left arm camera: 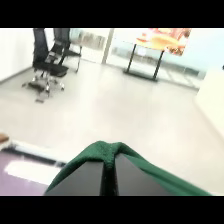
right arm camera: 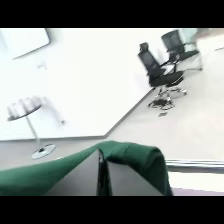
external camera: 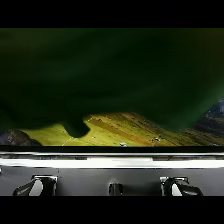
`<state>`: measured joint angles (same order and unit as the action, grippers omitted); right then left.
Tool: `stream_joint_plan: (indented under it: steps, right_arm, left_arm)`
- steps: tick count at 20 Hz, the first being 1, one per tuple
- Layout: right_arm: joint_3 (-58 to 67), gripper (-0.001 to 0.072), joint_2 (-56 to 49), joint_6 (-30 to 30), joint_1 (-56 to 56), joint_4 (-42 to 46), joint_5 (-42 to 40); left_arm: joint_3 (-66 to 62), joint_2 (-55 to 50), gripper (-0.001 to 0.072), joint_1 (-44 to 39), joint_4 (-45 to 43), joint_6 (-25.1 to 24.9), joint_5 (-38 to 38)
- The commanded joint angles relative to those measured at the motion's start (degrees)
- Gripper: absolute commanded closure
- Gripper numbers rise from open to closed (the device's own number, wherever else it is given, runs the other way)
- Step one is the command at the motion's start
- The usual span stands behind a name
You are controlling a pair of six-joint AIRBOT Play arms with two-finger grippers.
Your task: Fold the clothes and pants, and hang the long-sleeved shirts on hangers.
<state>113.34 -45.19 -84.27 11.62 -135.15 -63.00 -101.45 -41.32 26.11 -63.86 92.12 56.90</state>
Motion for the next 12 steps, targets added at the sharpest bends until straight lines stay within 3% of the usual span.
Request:
stream_joint_plan:
  steps: [1,3,7,12]
  right_arm:
    - [1.62,0.0685,-4.39,4.46,-0.02,4.72,-5.86]
    - [1.62,0.0685,-11.34,7.78,-0.04,5.66,-15.8]
    - [1.62,0.0685,-29.29,6.64,-0.44,7.34,-30.38]
    - [1.62,0.0685,-52.52,2.62,-7.3,22.01,-21.66]
  left_arm:
    - [-0.74,-4.63,0.0689,0.2,5.33,-4.24,7.93]
    - [0.92,-10.67,0.0689,-0.92,10.51,-8.28,12.22]
    - [6.62,-26.99,0.069,-10.93,7.23,-12.48,10.88]
    - [8.44,-51.32,0.069,-21.88,2.56,-11.21,-3.21]
